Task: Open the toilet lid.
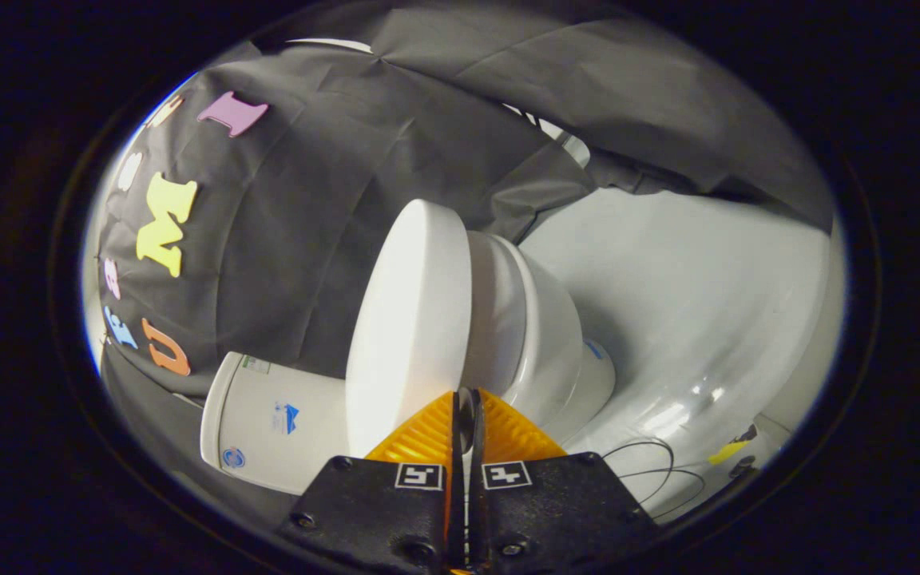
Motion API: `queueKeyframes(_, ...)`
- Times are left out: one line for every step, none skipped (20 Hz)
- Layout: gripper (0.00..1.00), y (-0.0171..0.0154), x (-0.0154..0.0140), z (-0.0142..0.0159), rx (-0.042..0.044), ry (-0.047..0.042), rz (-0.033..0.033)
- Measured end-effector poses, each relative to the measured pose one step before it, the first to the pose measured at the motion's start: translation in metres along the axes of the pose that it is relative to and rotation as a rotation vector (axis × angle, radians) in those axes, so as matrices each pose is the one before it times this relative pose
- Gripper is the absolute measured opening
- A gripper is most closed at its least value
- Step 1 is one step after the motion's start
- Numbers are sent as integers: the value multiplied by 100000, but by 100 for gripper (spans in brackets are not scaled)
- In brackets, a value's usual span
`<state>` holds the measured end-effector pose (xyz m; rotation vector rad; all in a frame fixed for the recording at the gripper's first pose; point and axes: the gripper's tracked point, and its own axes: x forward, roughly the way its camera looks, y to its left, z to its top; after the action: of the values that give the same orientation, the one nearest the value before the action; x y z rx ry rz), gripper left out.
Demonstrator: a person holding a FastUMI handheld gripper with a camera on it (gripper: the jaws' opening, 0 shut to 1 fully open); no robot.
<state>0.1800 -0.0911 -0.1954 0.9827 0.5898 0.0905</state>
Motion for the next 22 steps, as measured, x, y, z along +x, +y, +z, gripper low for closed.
queueKeyframes(5, 398, -184, 26, -658, -291, -197)
queueKeyframes(5, 327, -243, 47, -1238, -339, 203)
queueKeyframes(4, 299, -120, 64, -1031, -209, 223)
queueKeyframes(4, 357, -238, 80, -1036, 43, 95)
queueKeyframes(4, 406, -195, 140, -915, 64, 16)
queueKeyframes(4, 265, -235, 20, -865, 376, -133)
queueKeyframes(4, 357, -209, 162, -1017, -113, 119)
queueKeyframes(4, 391, -166, -9, -847, -55, 52)
queueKeyframes(4, 325, -114, 90, -676, -179, 113)
queueKeyframes(4, 288, -145, 22, -570, -121, 89)
queueKeyframes(4, 252, -147, 157, -256, -253, 23)
queueKeyframes(4, 189, -108, -14, -50, -69, 26)
queueKeyframes(4, 253, -152, 194, -259, -145, 166)
queueKeyframes(4, 284, -181, 14, -256, -186, 252)
queueKeyframes(4, 366, -201, 145, -90, -94, 298)
queueKeyframes(4, 363, -165, 143, -237, -289, 413)
queueKeyframes(4, 449, -156, 53, -632, -257, 569)
queueKeyframes(4, 449, -252, -29, -961, -144, 596)
queueKeyframes(4, 597, -229, 110, -1302, -302, 652)
queueKeyframes(4, 541, -298, 64, -1032, -295, 440)
queueKeyframes(4, 650, -163, 53, -1480, -100, 389)
queueKeyframes(4, 705, -148, 86, -1245, -314, 265)
